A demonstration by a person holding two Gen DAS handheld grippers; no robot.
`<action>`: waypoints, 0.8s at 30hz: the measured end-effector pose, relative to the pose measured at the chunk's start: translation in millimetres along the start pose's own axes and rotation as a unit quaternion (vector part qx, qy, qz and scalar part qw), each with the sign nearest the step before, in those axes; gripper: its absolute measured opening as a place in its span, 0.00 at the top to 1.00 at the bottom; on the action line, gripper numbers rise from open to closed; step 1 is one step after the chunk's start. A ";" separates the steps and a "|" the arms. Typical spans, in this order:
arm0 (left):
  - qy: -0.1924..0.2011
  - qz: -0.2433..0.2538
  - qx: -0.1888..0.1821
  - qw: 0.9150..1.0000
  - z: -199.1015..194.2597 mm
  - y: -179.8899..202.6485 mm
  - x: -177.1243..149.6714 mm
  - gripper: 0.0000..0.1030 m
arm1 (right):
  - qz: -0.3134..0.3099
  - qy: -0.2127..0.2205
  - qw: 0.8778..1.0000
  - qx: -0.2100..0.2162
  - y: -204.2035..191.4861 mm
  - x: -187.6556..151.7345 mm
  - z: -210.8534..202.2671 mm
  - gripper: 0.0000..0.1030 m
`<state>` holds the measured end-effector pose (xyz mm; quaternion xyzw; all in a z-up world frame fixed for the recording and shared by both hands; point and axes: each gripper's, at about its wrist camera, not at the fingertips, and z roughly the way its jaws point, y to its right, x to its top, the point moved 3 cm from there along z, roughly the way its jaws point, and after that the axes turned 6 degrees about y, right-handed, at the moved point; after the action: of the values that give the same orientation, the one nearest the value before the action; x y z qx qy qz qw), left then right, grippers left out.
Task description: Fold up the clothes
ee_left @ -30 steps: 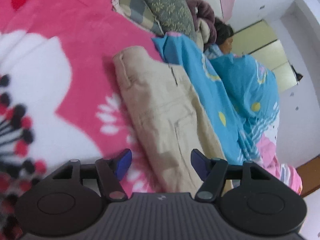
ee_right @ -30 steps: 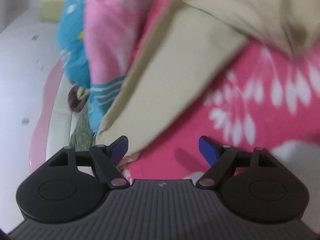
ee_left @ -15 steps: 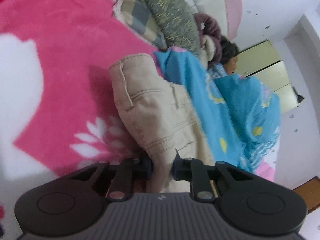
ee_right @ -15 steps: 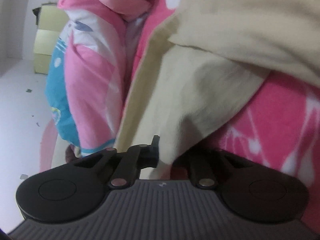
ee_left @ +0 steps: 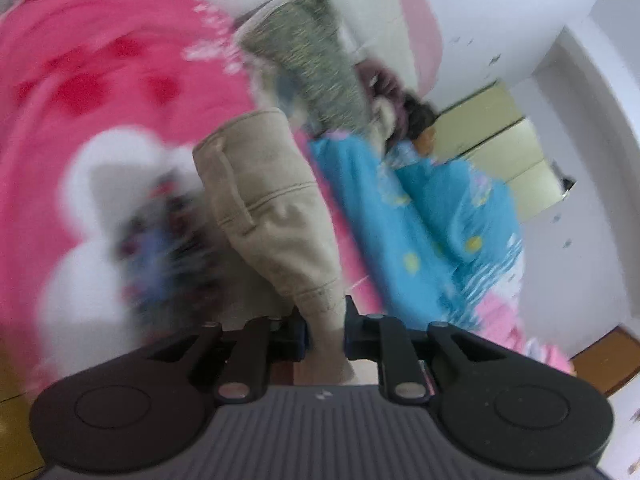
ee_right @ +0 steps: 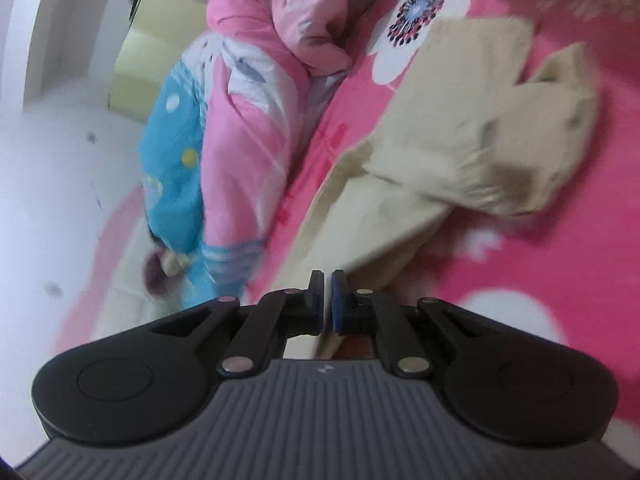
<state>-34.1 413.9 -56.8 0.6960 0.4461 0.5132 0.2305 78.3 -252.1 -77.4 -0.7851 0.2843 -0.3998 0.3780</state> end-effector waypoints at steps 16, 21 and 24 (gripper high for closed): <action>0.096 0.223 0.034 0.970 -23.9 49.5 20.1 0.46 | -0.365 -0.040 0.930 -0.029 -85.3 -53.4 -12.0 0.85; 0.004 0.316 0.037 0.948 54.9 90.7 12.8 0.38 | -0.435 -0.060 0.898 -0.012 -101.3 -87.2 3.4 0.85; -0.056 0.321 0.072 0.943 112.6 85.3 18.8 0.41 | -0.471 -0.067 0.880 -0.016 -105.9 -96.6 9.4 0.82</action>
<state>103.8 403.1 -22.2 0.8448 0.2208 0.4866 0.0273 51.3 -117.9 -34.0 -0.8572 -0.1383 -0.4725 0.1508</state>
